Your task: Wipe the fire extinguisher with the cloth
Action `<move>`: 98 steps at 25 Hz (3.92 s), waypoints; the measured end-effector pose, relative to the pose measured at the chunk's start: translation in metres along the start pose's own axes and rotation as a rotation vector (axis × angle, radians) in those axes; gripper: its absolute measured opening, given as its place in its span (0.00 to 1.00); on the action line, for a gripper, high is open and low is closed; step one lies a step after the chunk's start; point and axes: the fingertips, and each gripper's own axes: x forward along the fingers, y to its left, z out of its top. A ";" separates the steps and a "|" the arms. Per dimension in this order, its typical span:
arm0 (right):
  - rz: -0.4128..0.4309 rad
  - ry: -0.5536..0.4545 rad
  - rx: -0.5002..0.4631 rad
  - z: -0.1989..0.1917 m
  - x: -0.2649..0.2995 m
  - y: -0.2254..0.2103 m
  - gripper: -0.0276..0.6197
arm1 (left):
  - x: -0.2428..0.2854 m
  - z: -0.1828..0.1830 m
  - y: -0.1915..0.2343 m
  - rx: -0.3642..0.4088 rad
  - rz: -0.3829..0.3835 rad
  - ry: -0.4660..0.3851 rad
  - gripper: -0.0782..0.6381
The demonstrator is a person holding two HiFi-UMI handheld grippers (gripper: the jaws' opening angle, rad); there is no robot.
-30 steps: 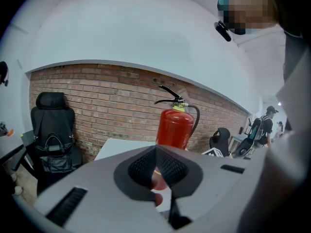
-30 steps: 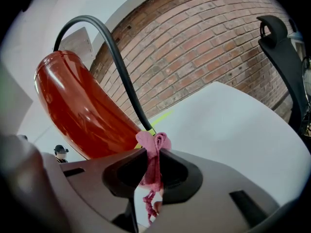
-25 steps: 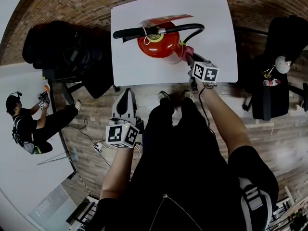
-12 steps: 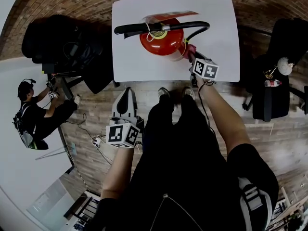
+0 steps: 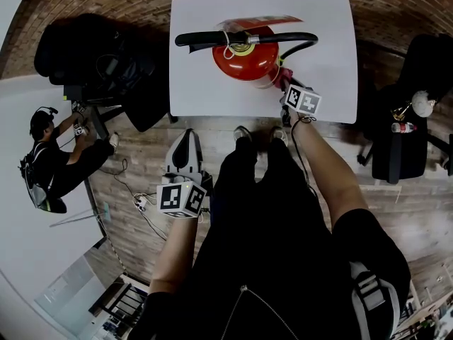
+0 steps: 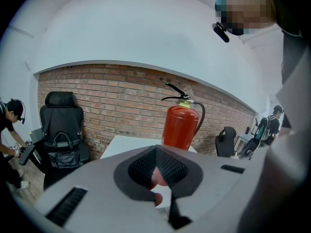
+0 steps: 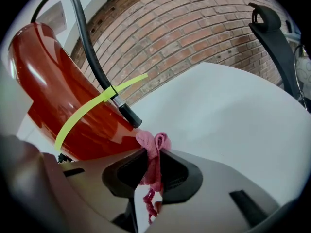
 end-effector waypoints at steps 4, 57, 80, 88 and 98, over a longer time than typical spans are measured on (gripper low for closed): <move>-0.008 0.000 -0.018 -0.001 0.005 -0.004 0.18 | 0.003 -0.001 -0.005 0.003 -0.008 0.000 0.15; 0.207 -0.478 0.379 0.132 -0.243 0.187 0.18 | 0.021 0.050 -0.008 0.083 -0.306 -0.015 0.15; 0.132 -0.434 0.389 0.104 -0.201 0.153 0.18 | 0.007 0.037 0.012 0.076 -0.263 -0.003 0.15; 0.099 -0.411 0.389 0.094 -0.187 0.140 0.18 | 0.005 0.036 0.015 0.075 -0.251 0.000 0.15; 0.051 -0.376 0.392 0.077 -0.163 0.121 0.18 | 0.006 0.033 0.020 0.075 -0.238 0.009 0.15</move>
